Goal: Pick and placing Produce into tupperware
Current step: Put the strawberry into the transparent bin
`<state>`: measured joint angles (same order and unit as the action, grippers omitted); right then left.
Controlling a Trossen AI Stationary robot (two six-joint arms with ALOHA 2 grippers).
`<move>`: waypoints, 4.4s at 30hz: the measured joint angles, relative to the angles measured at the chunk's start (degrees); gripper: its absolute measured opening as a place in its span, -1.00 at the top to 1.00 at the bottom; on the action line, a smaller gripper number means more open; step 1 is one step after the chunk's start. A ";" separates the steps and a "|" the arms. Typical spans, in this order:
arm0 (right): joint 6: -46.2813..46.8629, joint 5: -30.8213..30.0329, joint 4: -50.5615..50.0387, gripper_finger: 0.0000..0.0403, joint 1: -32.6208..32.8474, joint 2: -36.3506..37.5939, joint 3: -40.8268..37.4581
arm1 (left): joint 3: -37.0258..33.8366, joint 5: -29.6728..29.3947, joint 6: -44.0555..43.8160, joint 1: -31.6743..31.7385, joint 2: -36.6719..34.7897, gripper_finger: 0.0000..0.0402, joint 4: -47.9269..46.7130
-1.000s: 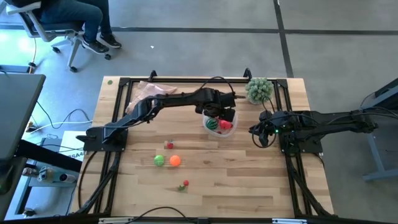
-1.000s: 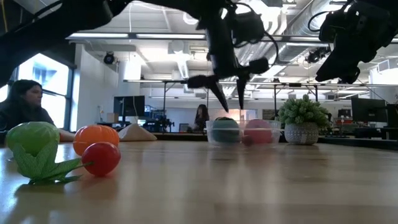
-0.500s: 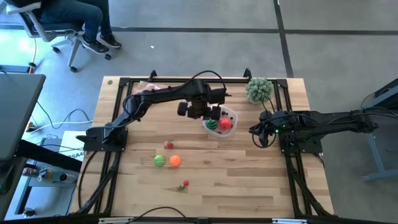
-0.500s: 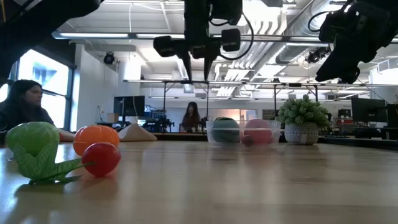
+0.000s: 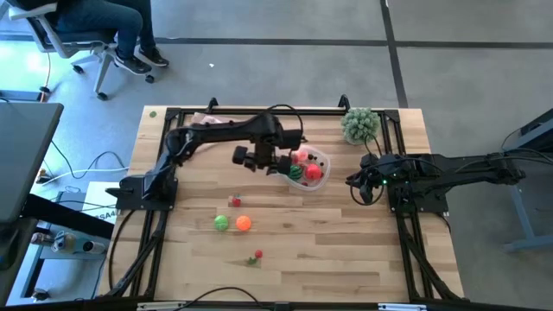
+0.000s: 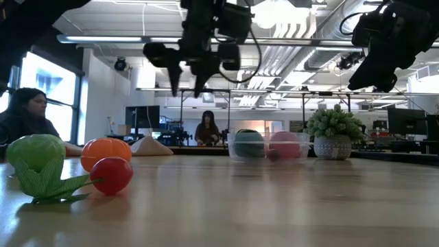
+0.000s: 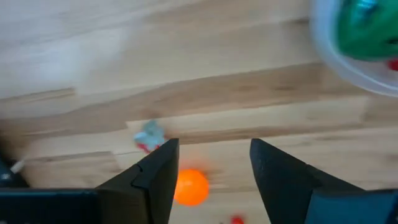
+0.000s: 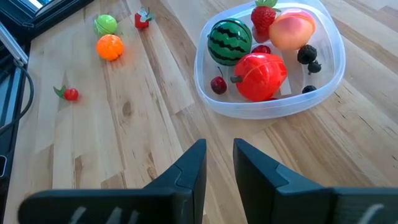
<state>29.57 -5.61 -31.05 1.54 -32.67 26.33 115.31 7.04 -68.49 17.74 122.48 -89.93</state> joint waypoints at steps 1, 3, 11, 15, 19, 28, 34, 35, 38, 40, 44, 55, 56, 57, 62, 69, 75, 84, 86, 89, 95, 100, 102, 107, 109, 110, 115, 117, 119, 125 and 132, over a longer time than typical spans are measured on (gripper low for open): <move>-0.01 0.00 0.00 0.65 0.01 0.02 0.00 | -1.96 -0.13 -0.30 0.31 -1.14 0.04 0.00; 0.00 0.00 0.00 0.65 0.01 0.00 0.00 | -5.54 -0.92 -1.19 0.51 -3.65 0.02 -0.08; 0.01 0.00 0.00 0.65 0.02 0.00 0.00 | -24.39 -5.58 -6.32 1.00 -17.72 0.06 8.83; 0.01 0.00 0.00 0.65 0.01 0.00 0.00 | -36.24 -3.79 -10.19 0.88 -26.27 0.09 16.30; 0.00 0.00 0.00 0.65 0.01 0.02 0.00 | -45.83 -1.83 -12.62 0.06 -33.34 0.09 24.52; -0.01 0.00 0.00 0.65 0.00 0.01 0.00 | -55.95 -1.12 -19.33 -7.95 -36.35 0.09 35.28; -0.01 0.00 0.00 0.65 0.02 0.00 0.00 | -57.57 -3.53 -23.31 -12.34 -35.38 0.09 40.57; 0.00 0.00 0.00 0.65 0.00 0.02 0.00 | -57.76 -3.62 -23.72 -12.71 -34.96 0.09 40.60; -0.01 0.00 0.00 0.65 0.00 0.02 0.00 | -57.75 -3.38 -25.57 -13.92 -32.83 0.09 41.37; 0.00 0.00 0.00 0.65 0.02 0.00 0.00 | -57.77 -2.96 -26.32 -14.38 -31.54 0.09 41.51; 0.01 0.00 0.00 0.65 0.02 0.00 0.00 | -57.77 -3.01 -26.29 -14.82 -29.43 0.09 42.69; -0.01 0.00 0.00 0.65 0.00 0.00 0.00 | -57.75 -6.21 -25.90 -14.76 -26.58 0.09 42.49; -0.01 0.00 0.00 0.65 0.00 0.02 0.00 | -57.75 -6.83 -25.93 -14.76 -26.56 0.08 42.60; 0.01 0.00 0.00 0.65 0.01 0.00 0.00 | -57.73 -7.33 -26.01 -14.76 -26.29 0.07 42.66; 0.01 0.00 0.00 0.65 0.02 0.02 0.00 | -57.73 -8.48 -26.17 -14.71 -26.12 -0.16 42.34; 0.01 0.00 0.00 0.65 0.01 0.02 0.00 | -57.68 -9.05 -27.29 -14.76 -25.14 -0.41 42.88; -0.01 0.00 0.08 0.65 0.00 0.02 0.00 | -57.75 -7.69 -27.42 -14.76 -22.57 -0.40 43.89; -0.01 0.00 0.03 0.65 0.02 0.00 0.00 | -57.75 -7.65 -27.58 -14.76 -22.12 -0.29 44.82; 0.00 0.00 0.01 0.65 0.00 0.02 0.00 | -57.75 -7.67 -27.58 -14.76 -22.12 -0.25 44.70; 0.00 0.00 0.02 0.65 0.00 0.02 0.00 | -57.75 -7.67 -27.60 -14.76 -21.52 -0.19 44.84; 0.00 0.00 0.01 0.65 0.00 0.02 0.00 | -57.73 -6.95 -27.67 -14.76 -21.01 -0.06 44.96; 0.01 0.00 0.01 0.65 0.00 0.00 0.00 | -57.75 -6.86 -27.69 -14.76 -20.92 0.08 44.82; -0.01 0.00 0.01 0.65 0.00 0.02 0.00 | -57.75 -6.86 -27.69 -14.76 -20.92 0.13 44.78; -0.01 0.00 0.00 0.65 0.02 0.00 0.00 | -57.75 -6.90 -27.67 -14.76 -20.92 0.26 44.79; -0.01 0.00 0.00 0.65 0.02 0.00 0.00 | -57.75 -6.90 -27.65 -14.76 -20.92 0.29 44.79; -0.01 0.00 0.02 0.65 0.01 0.00 0.00 | -57.75 -6.90 -27.63 -14.76 -20.92 0.29 44.79; 0.00 0.00 0.02 0.65 0.00 0.01 0.00 | -57.75 -7.00 -27.63 -14.76 -20.92 0.27 44.79; 0.00 0.00 0.01 0.65 0.00 0.00 0.00 | -57.75 -7.05 -27.63 -14.76 -20.92 0.25 44.79; 0.01 0.00 0.02 0.65 0.00 0.00 0.00 | -57.75 -7.05 -27.60 -14.76 -20.92 0.25 44.79; 0.01 0.00 0.00 0.65 0.02 0.00 0.00 | -57.75 -7.05 -27.61 -14.76 -20.94 0.30 44.79; 0.00 0.00 0.00 0.65 0.01 0.00 0.00 | -57.75 -7.69 -27.63 -14.76 -20.94 0.29 44.81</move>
<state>29.56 -5.61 -31.05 1.55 -32.67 26.33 57.56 -0.64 -96.12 2.98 101.54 -45.12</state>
